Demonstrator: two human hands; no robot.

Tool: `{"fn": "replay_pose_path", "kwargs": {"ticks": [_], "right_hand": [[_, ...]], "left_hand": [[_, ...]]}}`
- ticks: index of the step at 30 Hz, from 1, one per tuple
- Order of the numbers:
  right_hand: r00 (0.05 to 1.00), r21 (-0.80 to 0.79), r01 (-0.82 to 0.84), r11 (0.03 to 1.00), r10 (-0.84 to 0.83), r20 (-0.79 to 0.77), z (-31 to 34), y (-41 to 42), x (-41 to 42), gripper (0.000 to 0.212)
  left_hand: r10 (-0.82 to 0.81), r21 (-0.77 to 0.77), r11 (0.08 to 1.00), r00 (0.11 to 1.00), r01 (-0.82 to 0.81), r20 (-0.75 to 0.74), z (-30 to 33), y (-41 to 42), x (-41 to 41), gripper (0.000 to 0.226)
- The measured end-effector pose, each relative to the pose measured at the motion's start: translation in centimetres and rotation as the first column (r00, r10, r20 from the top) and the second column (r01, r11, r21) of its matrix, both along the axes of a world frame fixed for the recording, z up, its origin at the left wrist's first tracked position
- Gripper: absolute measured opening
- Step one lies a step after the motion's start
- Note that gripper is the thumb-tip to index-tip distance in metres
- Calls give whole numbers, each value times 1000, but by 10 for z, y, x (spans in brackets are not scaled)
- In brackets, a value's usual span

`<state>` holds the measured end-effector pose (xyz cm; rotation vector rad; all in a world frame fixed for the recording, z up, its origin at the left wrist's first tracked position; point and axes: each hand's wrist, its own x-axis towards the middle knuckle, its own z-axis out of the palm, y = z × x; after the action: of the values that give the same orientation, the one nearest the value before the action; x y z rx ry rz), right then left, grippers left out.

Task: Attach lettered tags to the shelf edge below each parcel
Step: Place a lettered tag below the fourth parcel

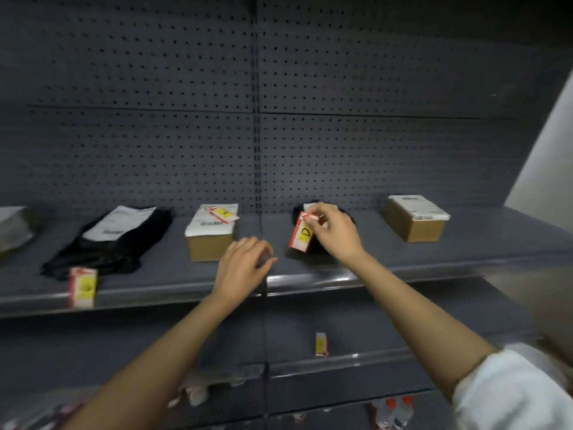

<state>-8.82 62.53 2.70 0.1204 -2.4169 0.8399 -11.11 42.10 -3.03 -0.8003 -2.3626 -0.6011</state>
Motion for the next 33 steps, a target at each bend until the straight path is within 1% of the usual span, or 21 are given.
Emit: {"fn": "replay_pose_path", "kwargs": {"ticks": [3,5,7,11,13,16,19,21,23,27,28,30,31,32,33], "right_hand": [[987,18,-159,987,159,9,-9,-51,-1,10],[978,24,-207,978,207,17,-15,-74,-1,10],[973,28,-230,973,229,27,-21,-91,-3,10],[965,46,-253,966,249,81,-26,-114,-8,10],[966,4,-246,969,245,86,-27,-122,-13,7],[966,-43,-240,970,242,88,-33,-131,-19,2],[965,-94,-234,968,243,101,-43,-136,-23,2],[964,-142,-223,964,240,111,-49,-138,-24,3],[965,-167,-220,961,240,110,-53,-140,-25,3],[963,-155,-248,956,261,72,-58,-145,-24,3],[958,-119,-266,957,276,76,-59,-146,-25,3],[945,43,-307,951,298,134,-63,-149,-26,5],[941,127,-319,939,298,162,-64,-150,-26,8],[942,174,-321,931,294,162,-64,-150,-26,12],[947,180,-313,932,291,139,-61,-150,-27,16]], "left_hand": [[153,-33,988,987,-152,39,-10,-56,17,19],[217,-75,975,973,-211,76,-18,-84,24,21],[253,-133,962,960,-237,121,-24,-103,28,25],[290,-248,937,944,-247,155,-30,-119,22,40],[295,-282,927,945,-248,139,-31,-118,16,39],[291,-284,925,950,-250,110,-34,-118,9,35],[264,-314,919,964,-238,43,-41,-122,8,35],[251,-290,928,968,-235,20,-46,-123,11,32],[244,-247,941,969,-230,29,-50,-121,13,28],[211,-183,963,975,-196,65,-52,-123,17,22],[202,-158,969,977,-189,74,-51,-124,18,18],[190,-83,980,978,-183,91,-48,-127,19,10],[185,-43,982,978,-182,93,-46,-129,19,10],[180,-5,984,979,-180,92,-44,-131,18,14],[178,31,983,981,-181,83,-40,-133,18,18]]}}
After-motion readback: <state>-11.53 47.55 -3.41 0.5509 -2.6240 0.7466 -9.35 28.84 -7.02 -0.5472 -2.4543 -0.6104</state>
